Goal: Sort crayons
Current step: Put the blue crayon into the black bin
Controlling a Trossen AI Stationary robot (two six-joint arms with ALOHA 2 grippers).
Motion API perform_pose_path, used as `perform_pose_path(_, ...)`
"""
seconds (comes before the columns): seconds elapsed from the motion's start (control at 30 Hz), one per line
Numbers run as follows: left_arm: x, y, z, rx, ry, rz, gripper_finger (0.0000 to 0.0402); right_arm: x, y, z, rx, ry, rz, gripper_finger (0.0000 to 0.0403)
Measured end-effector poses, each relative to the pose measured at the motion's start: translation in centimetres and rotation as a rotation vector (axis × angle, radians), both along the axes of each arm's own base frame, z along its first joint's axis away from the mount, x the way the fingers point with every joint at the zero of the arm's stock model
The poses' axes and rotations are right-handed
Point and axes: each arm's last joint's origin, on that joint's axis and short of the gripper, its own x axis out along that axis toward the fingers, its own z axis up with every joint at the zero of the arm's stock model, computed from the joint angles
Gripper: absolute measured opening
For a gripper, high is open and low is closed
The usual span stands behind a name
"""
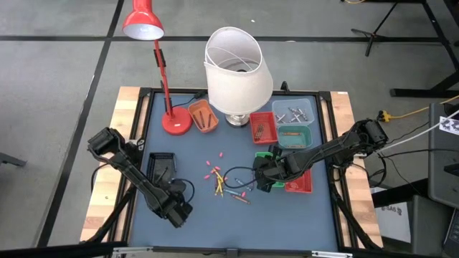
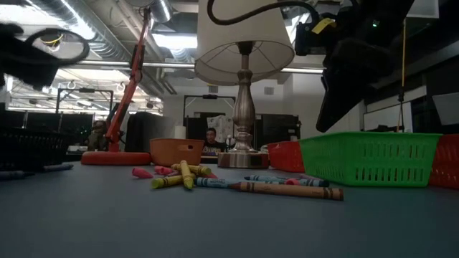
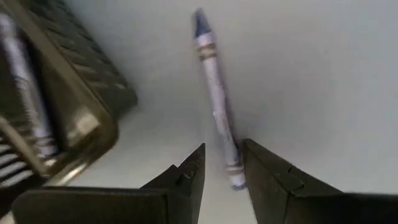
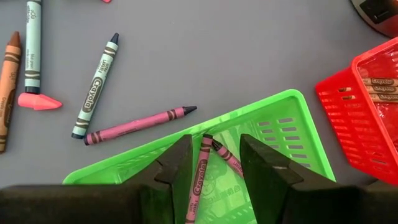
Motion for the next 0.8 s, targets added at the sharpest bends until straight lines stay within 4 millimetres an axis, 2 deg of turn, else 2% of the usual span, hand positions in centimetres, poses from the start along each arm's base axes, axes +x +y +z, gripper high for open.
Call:
perform_pose_path(0.17, -0.5, 0.3, -1.2, -0.030, -0.026, 0.003, 0.0093, 0.0, 0.0, 0.0, 0.000, 0.000, 0.000, 0.0131)
perform_pose_path(0.43, -0.6, 0.3, -1.4, -0.031, -0.025, -0.003, 0.0088, 0.0, 0.0, 0.0, 0.000, 0.000, 0.000, 0.0131)
perform_pose_path(0.8, -0.5, 0.3, -1.4, -0.023, -0.038, -0.005, 0.0007, 0.4, 0.1, 0.1, 0.015, -0.043, 0.000, 0.0131)
